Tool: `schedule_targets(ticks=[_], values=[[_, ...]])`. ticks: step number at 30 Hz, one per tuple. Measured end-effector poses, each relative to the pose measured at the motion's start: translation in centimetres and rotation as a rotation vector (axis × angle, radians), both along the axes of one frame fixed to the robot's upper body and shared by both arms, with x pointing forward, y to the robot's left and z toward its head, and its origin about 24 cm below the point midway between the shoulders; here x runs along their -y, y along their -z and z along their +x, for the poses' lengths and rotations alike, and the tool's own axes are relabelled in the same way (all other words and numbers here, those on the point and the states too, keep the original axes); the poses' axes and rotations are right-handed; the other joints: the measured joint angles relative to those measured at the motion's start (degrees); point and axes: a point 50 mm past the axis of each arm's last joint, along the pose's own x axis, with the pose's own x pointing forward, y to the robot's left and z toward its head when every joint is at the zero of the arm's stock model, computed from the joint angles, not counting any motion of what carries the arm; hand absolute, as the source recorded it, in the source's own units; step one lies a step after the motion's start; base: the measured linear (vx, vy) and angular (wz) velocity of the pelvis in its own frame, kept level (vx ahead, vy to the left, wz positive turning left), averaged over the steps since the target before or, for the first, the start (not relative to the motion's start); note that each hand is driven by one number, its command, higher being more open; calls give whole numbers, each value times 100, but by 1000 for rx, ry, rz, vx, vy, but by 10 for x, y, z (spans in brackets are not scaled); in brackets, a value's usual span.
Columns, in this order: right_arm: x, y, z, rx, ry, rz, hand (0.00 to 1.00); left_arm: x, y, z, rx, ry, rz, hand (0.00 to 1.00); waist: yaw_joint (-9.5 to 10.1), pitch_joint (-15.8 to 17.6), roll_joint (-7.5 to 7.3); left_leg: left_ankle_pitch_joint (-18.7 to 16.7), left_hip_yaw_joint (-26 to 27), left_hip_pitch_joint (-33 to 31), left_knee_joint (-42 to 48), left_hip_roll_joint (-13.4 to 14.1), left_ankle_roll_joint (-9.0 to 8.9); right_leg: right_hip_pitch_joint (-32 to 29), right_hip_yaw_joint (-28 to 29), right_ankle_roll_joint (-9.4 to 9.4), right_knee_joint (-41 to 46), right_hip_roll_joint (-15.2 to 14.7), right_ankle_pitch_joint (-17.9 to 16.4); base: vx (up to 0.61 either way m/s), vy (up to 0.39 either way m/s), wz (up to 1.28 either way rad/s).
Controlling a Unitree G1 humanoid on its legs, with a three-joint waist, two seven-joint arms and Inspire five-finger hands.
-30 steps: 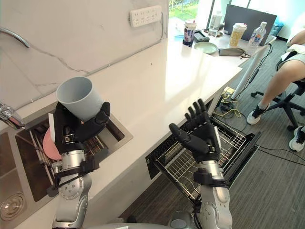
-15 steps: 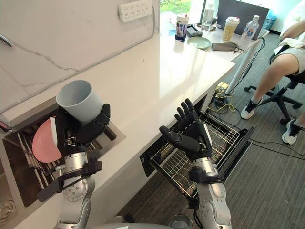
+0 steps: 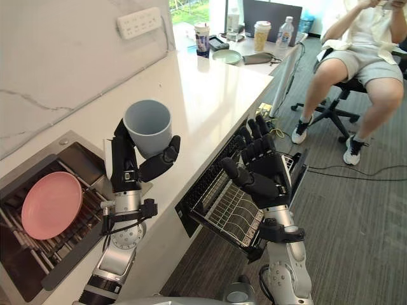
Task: Walk over to the sink, pick up the cup, carry it to the dishwasher, place the cup inside the dishwasher, then close the dishwasher door
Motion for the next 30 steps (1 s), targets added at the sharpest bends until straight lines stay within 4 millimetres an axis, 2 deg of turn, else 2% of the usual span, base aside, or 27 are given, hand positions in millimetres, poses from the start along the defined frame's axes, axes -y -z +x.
schedule_targets(ticks=[6, 14, 23, 30], values=[[3, -5, -1, 45, -74, -16, 100, 18, -4, 13, 35, 8, 164, 0, -61, -3, 0, 2, 165, 29, -35, -20, 0, -92, 144, 39, -1, 5, 42, -22, 8, -14], [-3, -15, 3, 86, -166, -68, 100, 14, 10, 22, -46, -47, 246, 0, -68, -10, -1, 56, 125, 26, -53, -27, 53, -95, 67, 35, -2, 7, 148, -5, 4, 2], [-6, -22, 15, 46, -59, -106, 100, 22, 13, 22, -71, -29, 262, 0, 34, -32, -13, 239, -110, 27, -269, -154, 163, -25, -211, 16, -11, -120, 251, -41, 13, 15], [-19, -22, 21, 10, -57, -150, 100, 34, 16, 19, -77, 11, 290, 0, 87, -92, -22, 503, -222, 185, -731, -264, 164, 57, -365, 27, -61, -154, 261, -40, -2, 10]])
